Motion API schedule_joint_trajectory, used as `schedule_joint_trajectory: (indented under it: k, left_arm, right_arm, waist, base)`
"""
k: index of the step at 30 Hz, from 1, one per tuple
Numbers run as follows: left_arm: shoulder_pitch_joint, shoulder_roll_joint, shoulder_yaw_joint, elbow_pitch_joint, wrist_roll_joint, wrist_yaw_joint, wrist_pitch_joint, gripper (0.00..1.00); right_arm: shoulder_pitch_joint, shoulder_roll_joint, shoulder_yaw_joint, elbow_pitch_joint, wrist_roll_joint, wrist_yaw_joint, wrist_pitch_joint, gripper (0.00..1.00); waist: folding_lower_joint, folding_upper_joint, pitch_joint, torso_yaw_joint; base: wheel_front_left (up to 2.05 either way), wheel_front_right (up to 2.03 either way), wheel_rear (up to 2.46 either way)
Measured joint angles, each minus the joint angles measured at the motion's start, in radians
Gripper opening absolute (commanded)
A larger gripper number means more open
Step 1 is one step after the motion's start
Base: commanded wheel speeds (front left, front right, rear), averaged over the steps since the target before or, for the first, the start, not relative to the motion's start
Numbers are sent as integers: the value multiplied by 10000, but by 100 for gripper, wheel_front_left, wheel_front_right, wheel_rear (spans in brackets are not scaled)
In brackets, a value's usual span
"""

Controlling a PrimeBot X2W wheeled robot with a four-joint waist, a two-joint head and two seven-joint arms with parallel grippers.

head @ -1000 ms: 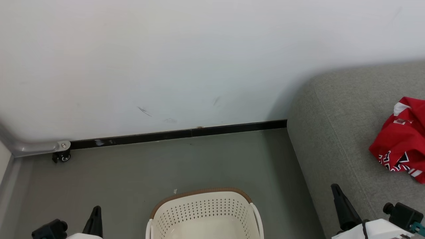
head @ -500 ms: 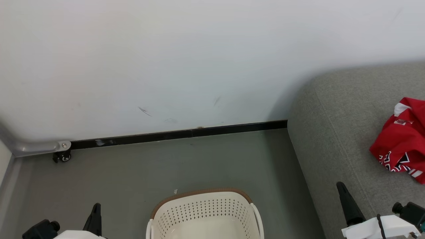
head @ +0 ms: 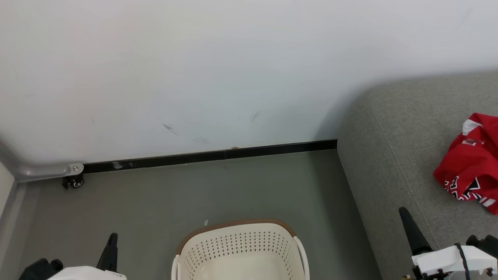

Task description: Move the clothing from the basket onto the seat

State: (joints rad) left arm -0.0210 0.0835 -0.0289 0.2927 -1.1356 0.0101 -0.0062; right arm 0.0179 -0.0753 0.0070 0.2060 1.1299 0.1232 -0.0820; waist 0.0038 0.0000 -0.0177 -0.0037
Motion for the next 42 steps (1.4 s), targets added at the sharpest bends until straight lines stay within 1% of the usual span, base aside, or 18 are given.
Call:
schedule_joint_trajectory:
  k: [5,10,17,32,34,35,42]
  left_arm:
    - [-114,-86,167,-2,-646,-217,174,0]
    - [-136,-157,318,-4,-1285,-378,334,0]
    - [-160,-228,546,-6,-2153,-591,594,0]
    - [-355,-445,1026,-19,-4090,-1195,1091,0]
    - [-386,-470,1101,-19,-4381,-1208,1154,0]
    - [-395,-481,1135,-21,-4493,-1292,1202,0]
    - [-444,-506,1156,-25,-4592,-1317,1208,0]
  right_arm:
    - [-69,-25,-35,58,809,0,119,0]
    - [-181,-65,-98,150,1576,0,261,0]
    - [-295,-163,-167,244,2658,2,466,0]
    - [-562,-265,-270,407,4957,2,909,0]
    - [-663,-288,-286,428,5294,2,922,0]
    - [-699,-299,-293,431,5444,2,924,0]
    - [-708,-314,-305,483,5651,2,997,0]
  waist:
    - [-19,0,52,6]
    - [-25,0,91,11]
    - [-29,0,130,19]
    - [-32,0,190,36]
    - [-32,0,196,38]
    - [-32,0,200,39]
    - [-32,0,201,39]
  base:
    - [0,0,0]
    - [0,0,0]
    - [0,0,0]
    - [0,0,0]
    - [0,0,0]
    - [0,0,0]
    - [0,0,0]
